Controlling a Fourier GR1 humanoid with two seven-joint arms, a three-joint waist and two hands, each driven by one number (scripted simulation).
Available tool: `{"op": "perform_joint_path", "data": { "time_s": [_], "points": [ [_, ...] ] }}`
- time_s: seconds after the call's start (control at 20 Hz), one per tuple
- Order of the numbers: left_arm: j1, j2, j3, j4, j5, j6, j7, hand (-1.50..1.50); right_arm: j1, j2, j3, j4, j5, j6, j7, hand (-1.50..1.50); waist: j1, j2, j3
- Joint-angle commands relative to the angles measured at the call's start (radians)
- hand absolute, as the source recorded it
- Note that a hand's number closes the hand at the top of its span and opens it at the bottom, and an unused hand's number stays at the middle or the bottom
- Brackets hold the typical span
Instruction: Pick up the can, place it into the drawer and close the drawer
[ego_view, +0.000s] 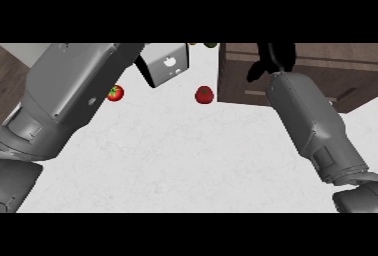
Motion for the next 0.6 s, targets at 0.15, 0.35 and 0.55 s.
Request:
{"op": "perform_joint_path", "data": {
  "time_s": [0.15, 0.35, 0.55],
  "points": [
    [0.088, 0.031, -0.01, -0.108, -0.004, -0.007, 0.025, -1.5, -0.138, -0.01, -0.072, 0.048, -0.059, -0.003, -0.031, -1.5, 0.022, -0.003, -0.002],
    [0.107, 0.035, -0.013, -0.146, -0.002, -0.008, 0.043, -1.5, -0.134, 0.01, -0.138, 0.03, -0.147, -0.002, -0.14, -1.5, 0.019, -0.001, 0.0],
    [0.151, 0.068, -0.013, -0.211, -0.007, -0.007, 0.048, -1.5, -0.141, 0.016, -0.166, 0.049, -0.166, -0.011, -0.165, -1.5, 0.022, -0.001, -0.001]
  ]
}}
